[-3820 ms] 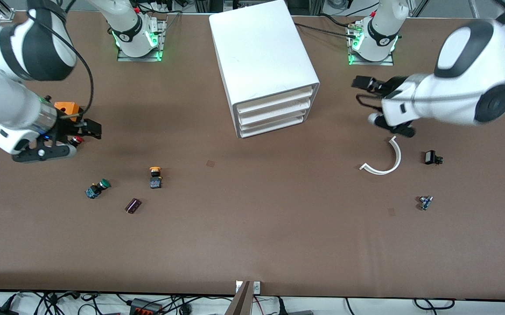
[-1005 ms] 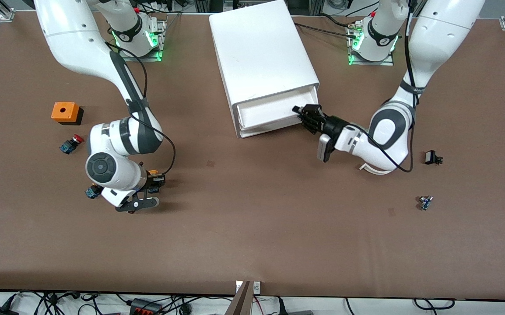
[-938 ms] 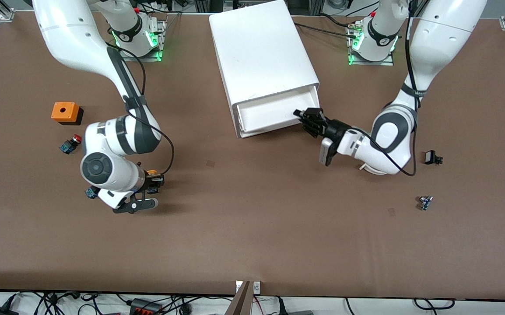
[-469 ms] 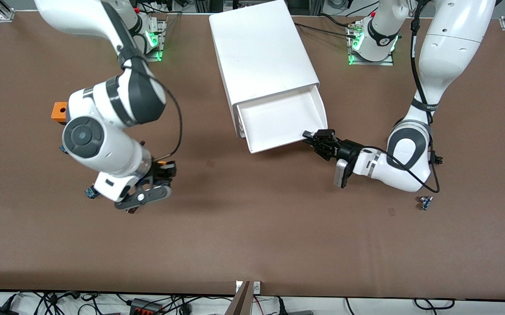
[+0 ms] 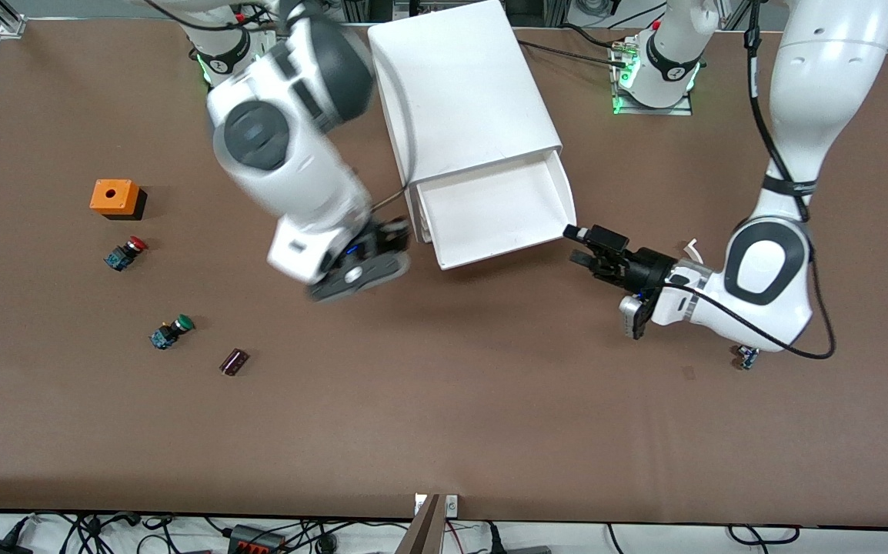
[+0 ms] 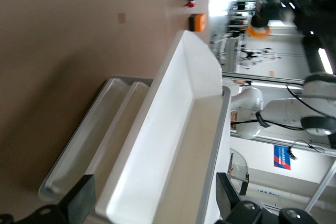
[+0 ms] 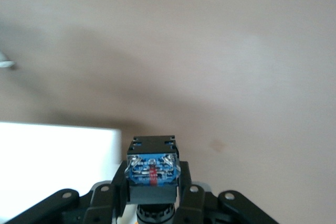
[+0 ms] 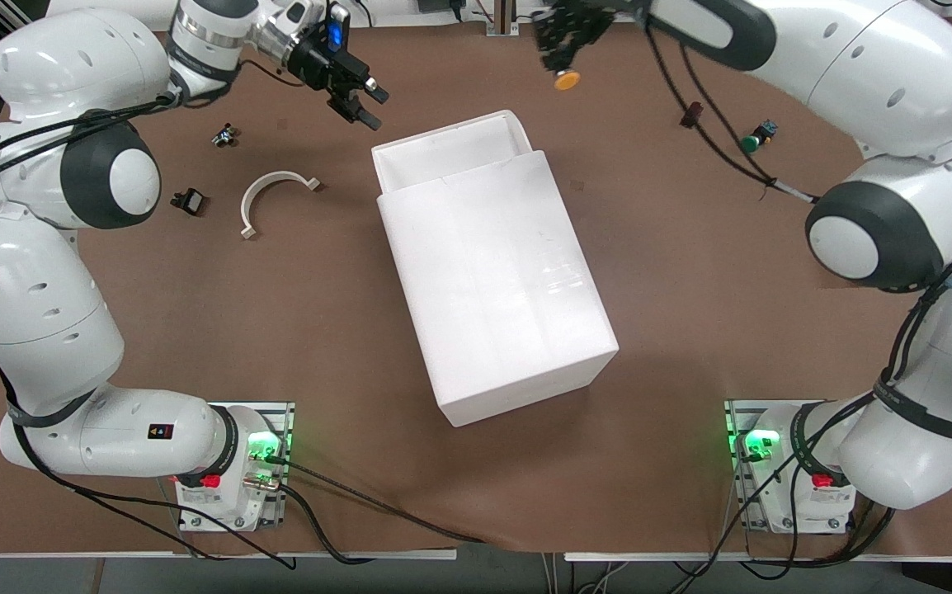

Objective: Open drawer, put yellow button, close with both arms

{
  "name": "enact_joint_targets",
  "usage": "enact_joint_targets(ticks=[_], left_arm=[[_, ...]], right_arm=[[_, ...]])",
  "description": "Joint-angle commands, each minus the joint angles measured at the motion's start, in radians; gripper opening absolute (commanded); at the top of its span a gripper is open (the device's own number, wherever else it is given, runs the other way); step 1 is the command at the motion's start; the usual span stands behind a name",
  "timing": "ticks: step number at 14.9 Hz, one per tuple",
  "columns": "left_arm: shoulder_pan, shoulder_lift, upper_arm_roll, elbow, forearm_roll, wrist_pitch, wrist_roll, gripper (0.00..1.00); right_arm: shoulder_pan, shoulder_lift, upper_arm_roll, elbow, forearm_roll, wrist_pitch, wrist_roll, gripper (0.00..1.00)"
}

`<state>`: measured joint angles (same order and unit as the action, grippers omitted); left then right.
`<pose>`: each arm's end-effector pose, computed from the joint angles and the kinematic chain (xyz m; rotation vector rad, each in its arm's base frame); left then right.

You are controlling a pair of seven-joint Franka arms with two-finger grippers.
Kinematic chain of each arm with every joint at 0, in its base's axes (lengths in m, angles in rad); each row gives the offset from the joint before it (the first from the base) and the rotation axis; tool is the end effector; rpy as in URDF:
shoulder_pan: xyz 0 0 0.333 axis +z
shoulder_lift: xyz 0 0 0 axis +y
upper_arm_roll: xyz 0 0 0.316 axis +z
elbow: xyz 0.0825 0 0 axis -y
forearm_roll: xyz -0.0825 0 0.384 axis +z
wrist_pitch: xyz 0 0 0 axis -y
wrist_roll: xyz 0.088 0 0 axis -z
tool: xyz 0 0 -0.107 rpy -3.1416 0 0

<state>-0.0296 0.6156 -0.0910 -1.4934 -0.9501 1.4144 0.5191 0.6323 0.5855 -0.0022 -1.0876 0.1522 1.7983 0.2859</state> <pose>0.6330 -0.1641 0.3281 1.9361 -0.4263 -0.4798 0.5857 0.4435 0.4994 -2.9143 -0.4697 -0.0684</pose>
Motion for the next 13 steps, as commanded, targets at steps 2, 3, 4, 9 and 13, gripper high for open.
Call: enact_joint_targets(ticks=[2,3,4,9,13], left_arm=[[-0.01,-0.057,-0.009,0.058,0.153,-0.032,-0.282,1.0],[-0.016,-0.079,-0.013,0.07,0.236,-0.032,-0.365,1.0],[-0.021,-0.089,-0.015,0.085,0.291,-0.035,-0.437,1.0],[-0.059,-0.096,-0.019,0.176,0.592,-0.11,-0.662,1.0],[-0.069,-0.077,-0.012,0.251,0.815,-0.098,-0.646,1.0]], right_arm=[[0.116,0.002,-0.015,0.035,-0.042,0.023,0.113,0.0],[0.133,0.004,-0.015,0.037,-0.042,0.026,0.127,0.0],[0.159,0.007,-0.016,0.035,-0.043,0.038,0.151,0.0],[0.242,0.089,-0.018,0.038,-0.154,0.058,0.226,0.0],[0.265,0.135,-0.016,0.038,-0.154,0.104,0.291,0.0]])
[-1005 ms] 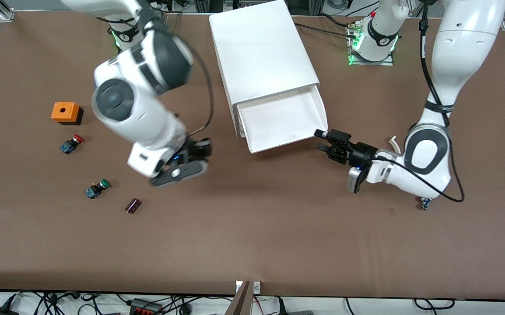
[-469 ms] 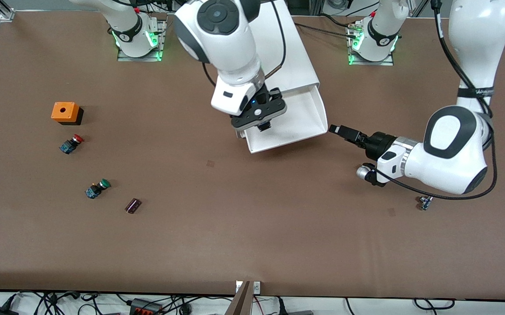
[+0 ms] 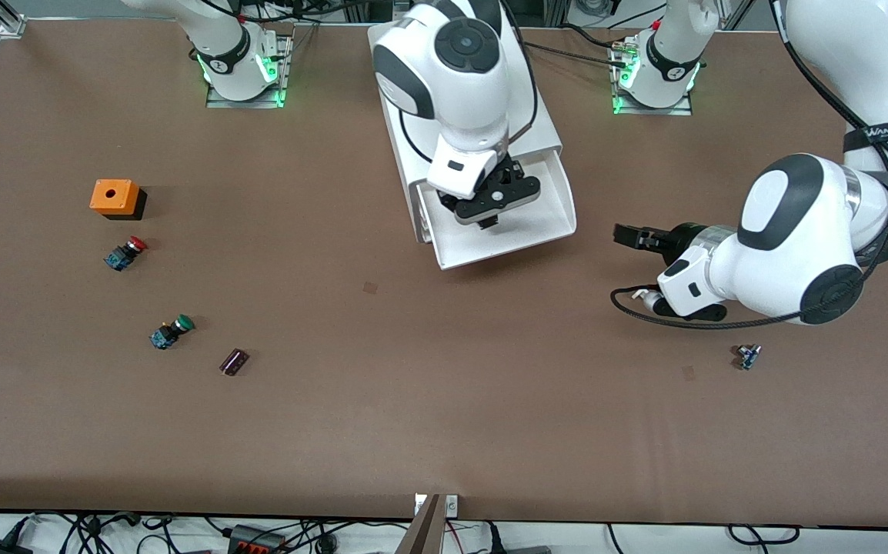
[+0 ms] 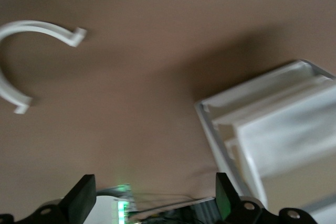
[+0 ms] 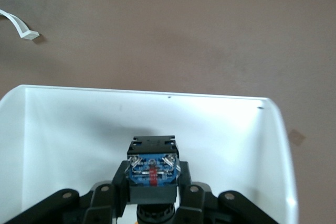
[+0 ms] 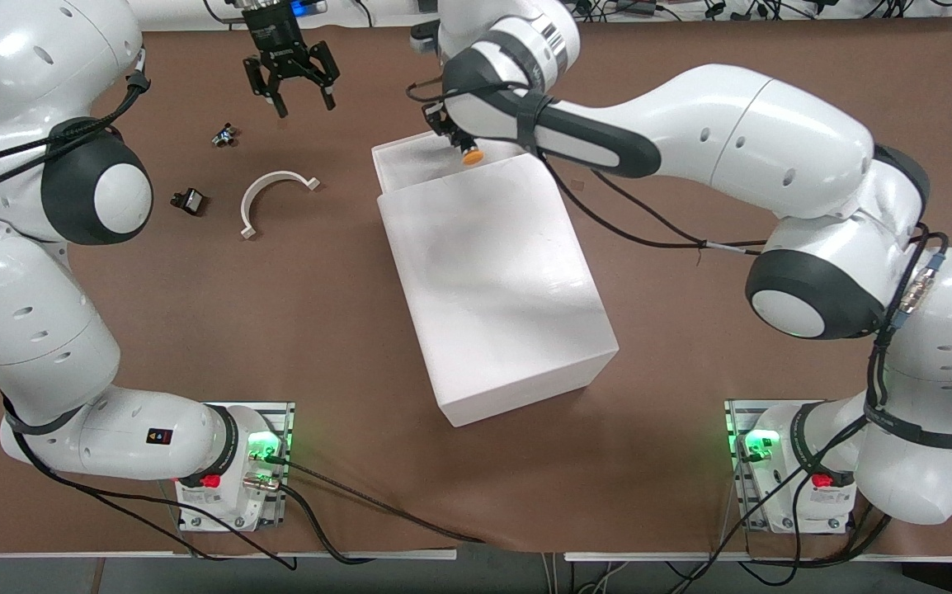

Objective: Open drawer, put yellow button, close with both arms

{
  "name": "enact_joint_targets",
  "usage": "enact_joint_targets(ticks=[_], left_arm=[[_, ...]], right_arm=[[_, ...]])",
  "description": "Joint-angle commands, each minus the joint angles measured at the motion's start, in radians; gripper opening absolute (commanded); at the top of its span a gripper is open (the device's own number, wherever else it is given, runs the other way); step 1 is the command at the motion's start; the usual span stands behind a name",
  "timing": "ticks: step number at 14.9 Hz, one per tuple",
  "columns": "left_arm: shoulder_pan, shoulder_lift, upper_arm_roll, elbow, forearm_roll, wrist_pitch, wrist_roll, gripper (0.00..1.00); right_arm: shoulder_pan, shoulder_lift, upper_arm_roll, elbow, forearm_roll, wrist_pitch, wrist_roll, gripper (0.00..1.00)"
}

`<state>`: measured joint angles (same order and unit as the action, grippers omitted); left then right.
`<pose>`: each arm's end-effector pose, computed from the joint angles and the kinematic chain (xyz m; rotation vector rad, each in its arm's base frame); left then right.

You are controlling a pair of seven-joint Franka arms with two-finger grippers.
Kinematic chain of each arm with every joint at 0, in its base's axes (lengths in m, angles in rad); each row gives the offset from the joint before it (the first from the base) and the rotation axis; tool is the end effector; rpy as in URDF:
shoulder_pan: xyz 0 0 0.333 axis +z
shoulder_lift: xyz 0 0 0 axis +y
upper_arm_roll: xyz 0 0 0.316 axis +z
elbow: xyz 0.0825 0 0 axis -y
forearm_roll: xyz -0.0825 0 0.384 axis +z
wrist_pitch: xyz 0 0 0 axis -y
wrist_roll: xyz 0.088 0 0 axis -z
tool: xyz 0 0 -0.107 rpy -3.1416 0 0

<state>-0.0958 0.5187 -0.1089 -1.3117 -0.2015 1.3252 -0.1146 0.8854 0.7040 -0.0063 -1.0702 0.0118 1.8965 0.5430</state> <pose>0.6307 -0.1425 0.4168 2.8578 -0.1266 -0.7853 0.4833 0.5873 0.4282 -3.0106 -0.5087 -0.1343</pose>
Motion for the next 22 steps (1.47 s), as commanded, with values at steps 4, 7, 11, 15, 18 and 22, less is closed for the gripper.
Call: enact_joint_targets(ticks=[4,7,11,15,18,22], left_arm=[[0.008,0.066,0.017,0.098,0.071,0.048,-0.02,1.0],[0.007,0.066,0.017,0.098,0.076,0.048,-0.027,1.0],[0.007,0.069,0.018,0.094,0.076,0.063,-0.037,1.0],[-0.016,0.069,0.006,0.085,0.079,0.088,-0.222,1.0],[-0.045,0.072,0.005,0.078,0.071,0.13,-0.281,1.0],[-0.107,0.07,0.003,0.036,0.066,0.261,-0.43,1.0]], right_arm=[[0.018,0.034,-0.009,0.019,-0.013,0.006,0.055,0.0],[0.026,0.045,-0.003,0.018,-0.009,0.003,0.075,0.0],[0.029,0.046,-0.009,0.019,-0.01,-0.005,0.077,0.99],[0.027,0.035,-0.012,0.041,-0.006,-0.008,0.14,1.0],[0.003,0.023,-0.015,0.12,-0.006,-0.057,0.16,1.0],[-0.141,-0.018,-0.018,0.133,-0.015,-0.14,0.118,1.0]])
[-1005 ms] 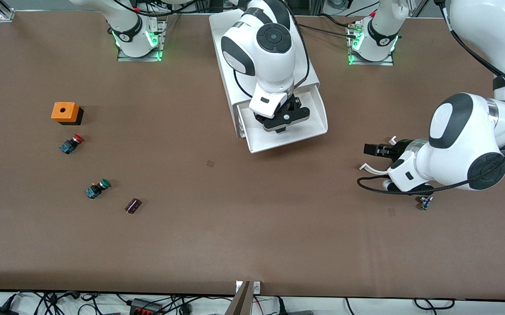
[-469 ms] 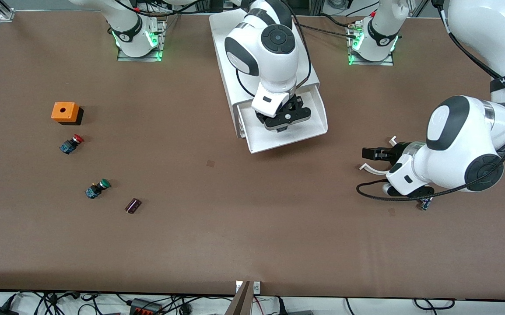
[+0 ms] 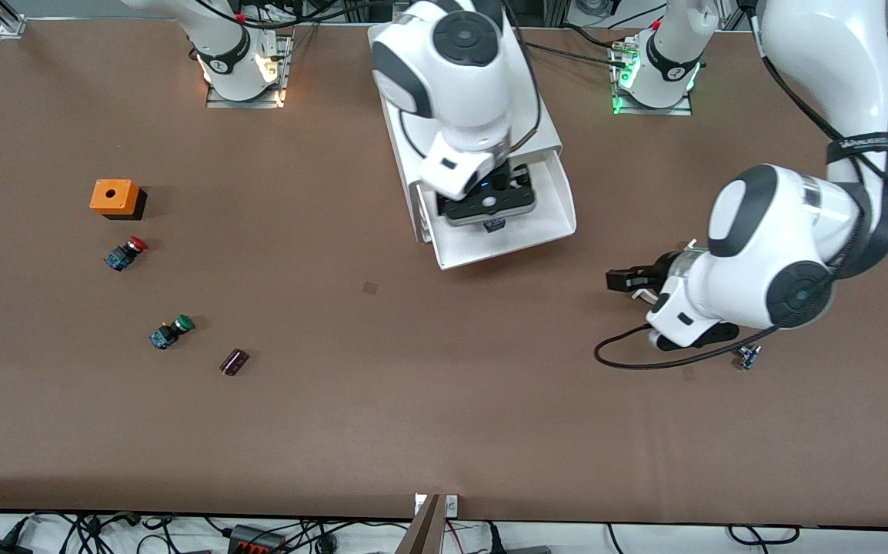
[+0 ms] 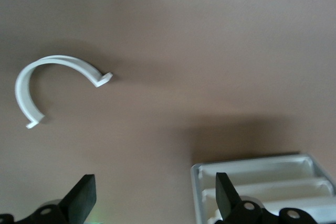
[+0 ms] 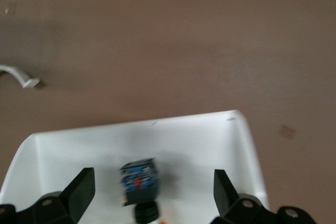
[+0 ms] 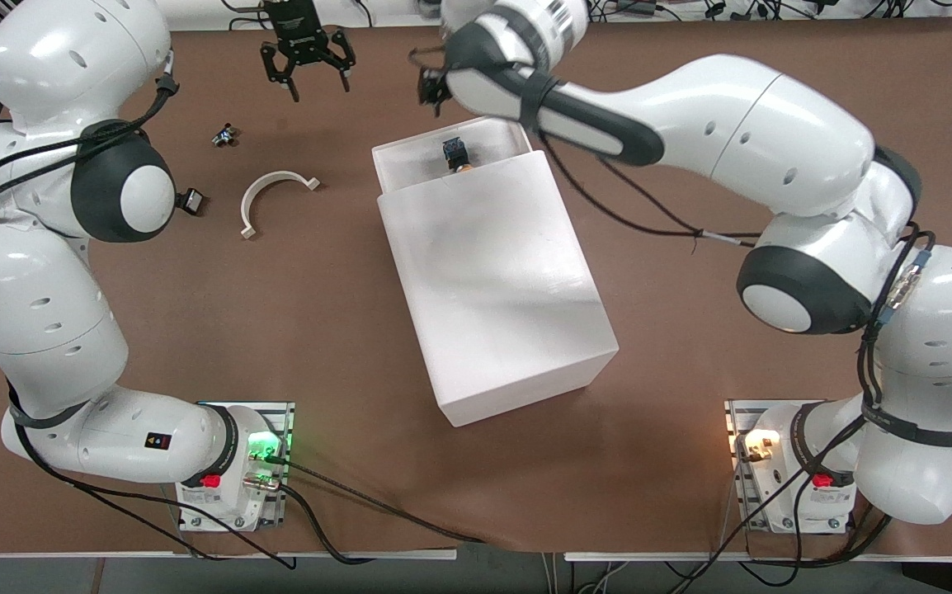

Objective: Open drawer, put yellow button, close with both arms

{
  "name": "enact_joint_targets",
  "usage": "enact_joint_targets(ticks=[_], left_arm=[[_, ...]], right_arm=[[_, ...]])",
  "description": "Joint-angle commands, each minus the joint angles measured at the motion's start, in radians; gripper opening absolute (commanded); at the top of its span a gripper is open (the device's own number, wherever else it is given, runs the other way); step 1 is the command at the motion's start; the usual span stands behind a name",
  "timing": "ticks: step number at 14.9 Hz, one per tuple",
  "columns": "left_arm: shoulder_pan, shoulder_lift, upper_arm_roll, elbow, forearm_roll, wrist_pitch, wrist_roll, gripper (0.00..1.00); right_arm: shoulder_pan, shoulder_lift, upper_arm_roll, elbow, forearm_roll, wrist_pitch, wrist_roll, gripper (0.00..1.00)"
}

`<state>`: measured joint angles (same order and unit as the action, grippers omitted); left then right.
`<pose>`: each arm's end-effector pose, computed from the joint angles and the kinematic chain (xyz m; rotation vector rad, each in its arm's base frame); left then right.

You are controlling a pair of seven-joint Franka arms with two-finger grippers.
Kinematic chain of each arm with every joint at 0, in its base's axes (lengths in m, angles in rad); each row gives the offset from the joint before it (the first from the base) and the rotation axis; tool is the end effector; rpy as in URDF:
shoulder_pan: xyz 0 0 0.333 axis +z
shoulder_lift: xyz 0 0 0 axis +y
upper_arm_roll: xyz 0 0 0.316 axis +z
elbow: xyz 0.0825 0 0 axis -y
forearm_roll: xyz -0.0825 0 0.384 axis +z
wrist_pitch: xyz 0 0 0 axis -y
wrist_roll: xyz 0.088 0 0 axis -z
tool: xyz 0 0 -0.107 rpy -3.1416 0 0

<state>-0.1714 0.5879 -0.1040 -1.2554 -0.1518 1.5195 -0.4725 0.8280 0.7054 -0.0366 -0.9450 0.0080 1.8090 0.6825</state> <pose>0.6595 -0.1875 0.4007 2.9898 0.3332 -0.5705 0.5270 0.5487 0.4802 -3.0344 -0.1796 -0.1948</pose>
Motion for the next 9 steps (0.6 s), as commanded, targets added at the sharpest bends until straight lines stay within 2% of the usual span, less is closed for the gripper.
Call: enact_joint_targets(ticks=[1,6,9], left_arm=[[-0.052,0.001,-0.002,-0.033,0.017,0.099,-0.101,1.0],[-0.138,-0.002,-0.005,-0.094,0.012,0.27,-0.202,1.0],[-0.169,-0.006,-0.013,-0.119,0.012,0.295,-0.202,1.0]], right_arm=[[-0.111,-0.02,0.001,0.0,-0.029,-0.056,-0.059,1.0],[-0.265,-0.024,-0.008,-0.034,-0.054,-0.175,-0.214,1.0],[-0.361,-0.044,-0.008,-0.044,-0.046,-0.237,-0.311,1.0]])
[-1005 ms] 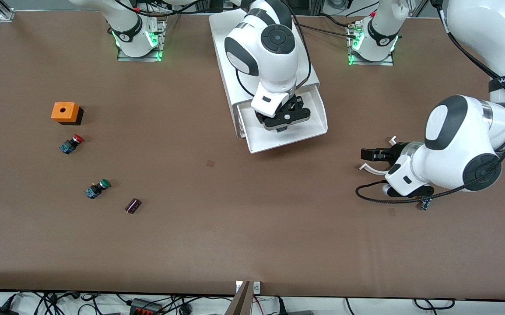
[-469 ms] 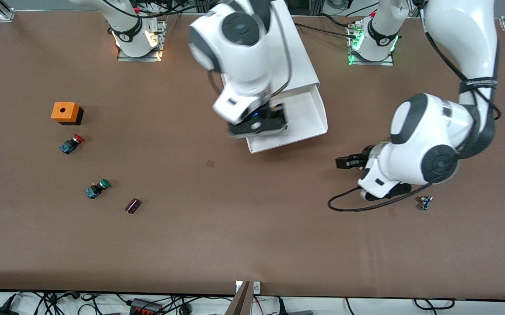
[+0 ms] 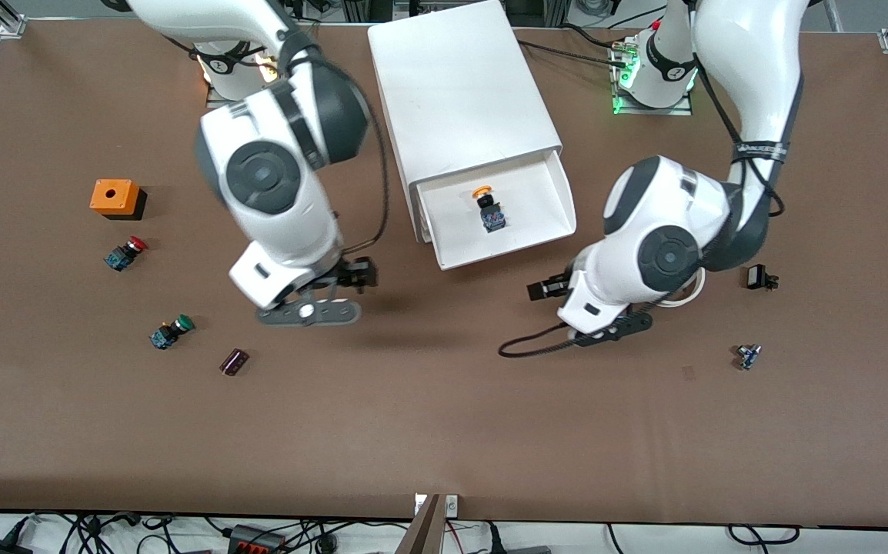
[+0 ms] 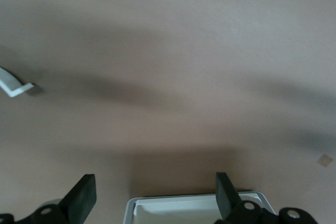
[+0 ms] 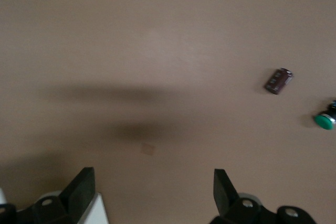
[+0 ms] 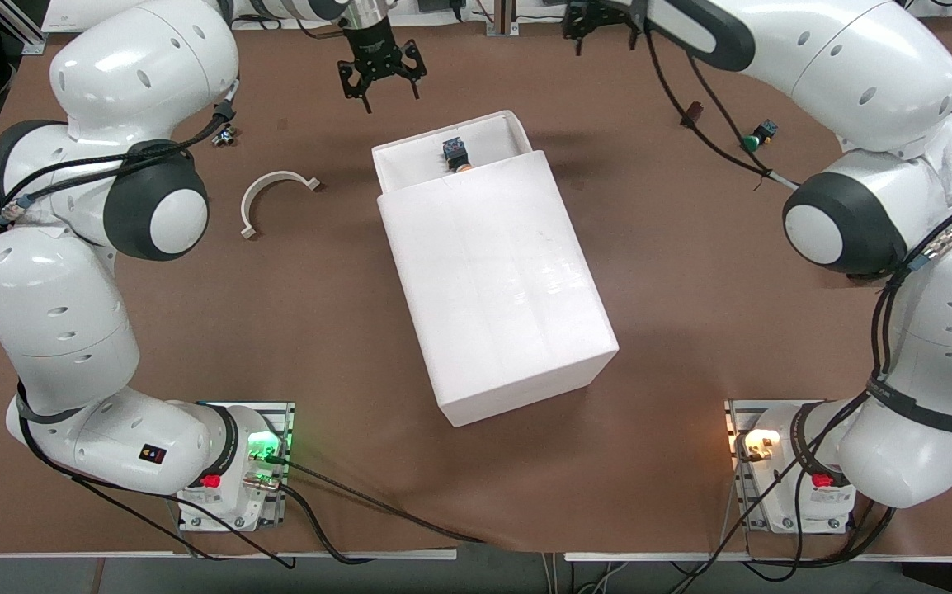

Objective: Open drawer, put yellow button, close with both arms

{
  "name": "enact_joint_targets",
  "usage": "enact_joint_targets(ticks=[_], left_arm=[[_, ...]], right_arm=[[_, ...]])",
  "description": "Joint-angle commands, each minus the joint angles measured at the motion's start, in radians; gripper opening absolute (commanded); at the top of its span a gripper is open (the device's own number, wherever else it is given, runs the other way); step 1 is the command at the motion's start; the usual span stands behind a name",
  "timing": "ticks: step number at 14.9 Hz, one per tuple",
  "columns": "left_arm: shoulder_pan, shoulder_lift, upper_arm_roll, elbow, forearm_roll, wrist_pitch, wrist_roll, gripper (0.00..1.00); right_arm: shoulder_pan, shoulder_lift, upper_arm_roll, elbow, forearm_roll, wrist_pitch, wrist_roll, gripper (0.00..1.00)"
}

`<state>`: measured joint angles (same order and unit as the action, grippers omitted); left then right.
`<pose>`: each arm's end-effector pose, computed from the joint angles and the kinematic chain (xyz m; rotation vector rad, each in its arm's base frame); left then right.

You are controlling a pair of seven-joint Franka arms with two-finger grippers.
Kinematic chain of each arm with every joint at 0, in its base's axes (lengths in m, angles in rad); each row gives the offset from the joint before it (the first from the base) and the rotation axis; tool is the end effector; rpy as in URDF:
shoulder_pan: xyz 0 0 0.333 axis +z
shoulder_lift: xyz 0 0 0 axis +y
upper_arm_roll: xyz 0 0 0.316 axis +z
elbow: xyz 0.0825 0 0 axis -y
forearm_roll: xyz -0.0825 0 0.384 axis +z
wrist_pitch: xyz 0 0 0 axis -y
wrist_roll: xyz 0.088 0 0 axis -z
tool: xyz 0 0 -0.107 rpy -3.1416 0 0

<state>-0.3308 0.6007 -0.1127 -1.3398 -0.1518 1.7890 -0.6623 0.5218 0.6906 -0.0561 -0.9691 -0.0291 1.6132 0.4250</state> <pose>0.6388 -0.2999 0.3699 2.9900 0.4179 -0.3584 0.6539 0.3410 0.4618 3.0621 0.0836 -0.0198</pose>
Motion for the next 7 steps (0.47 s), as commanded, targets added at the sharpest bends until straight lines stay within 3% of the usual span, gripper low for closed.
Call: enact_joint_targets(ticks=[1,7], left_arm=[[-0.013,-0.021,-0.018,-0.042,0.012,0.026,-0.013,1.0],[-0.016,-0.065,-0.103,-0.149,0.012,0.029,-0.088,1.0]], right_arm=[[-0.089,-0.037,0.012,-0.02,-0.008,-0.049,-0.08,1.0],[-0.193,-0.088,0.009,-0.019,-0.003,-0.072,-0.16,1.0]])
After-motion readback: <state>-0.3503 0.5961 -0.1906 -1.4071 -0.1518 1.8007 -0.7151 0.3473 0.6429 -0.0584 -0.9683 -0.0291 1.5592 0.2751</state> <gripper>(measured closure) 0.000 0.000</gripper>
